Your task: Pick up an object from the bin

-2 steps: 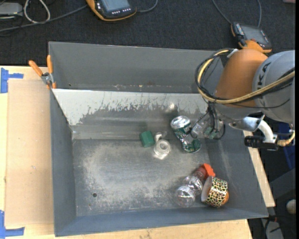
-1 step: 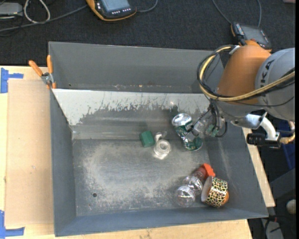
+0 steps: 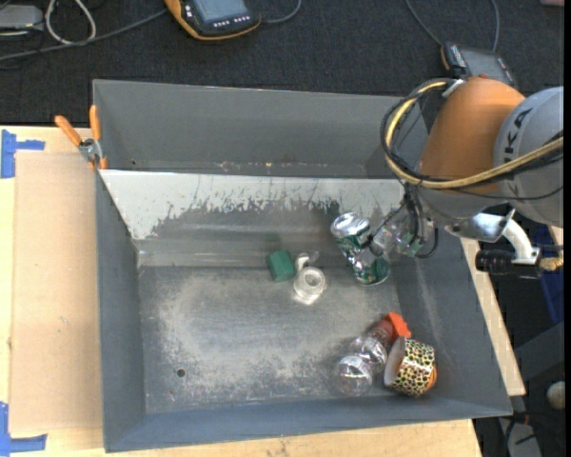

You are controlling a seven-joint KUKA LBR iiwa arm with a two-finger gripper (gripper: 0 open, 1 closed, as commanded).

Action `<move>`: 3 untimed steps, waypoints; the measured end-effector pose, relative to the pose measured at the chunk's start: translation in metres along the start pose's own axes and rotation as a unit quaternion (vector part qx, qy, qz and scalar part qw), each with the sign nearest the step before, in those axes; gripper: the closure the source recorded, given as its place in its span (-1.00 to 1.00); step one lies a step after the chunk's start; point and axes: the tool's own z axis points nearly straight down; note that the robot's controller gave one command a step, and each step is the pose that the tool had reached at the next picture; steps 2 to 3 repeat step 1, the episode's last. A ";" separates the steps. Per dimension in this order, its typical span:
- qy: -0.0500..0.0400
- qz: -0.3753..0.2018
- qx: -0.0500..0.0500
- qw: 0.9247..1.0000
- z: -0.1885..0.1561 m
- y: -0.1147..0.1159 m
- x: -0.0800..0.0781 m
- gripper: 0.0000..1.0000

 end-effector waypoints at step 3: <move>-0.001 -0.001 0.000 1.000 -0.005 0.000 0.000 1.00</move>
Offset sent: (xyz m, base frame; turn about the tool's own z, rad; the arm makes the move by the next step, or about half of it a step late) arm 0.0004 -0.0001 0.0101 -0.0014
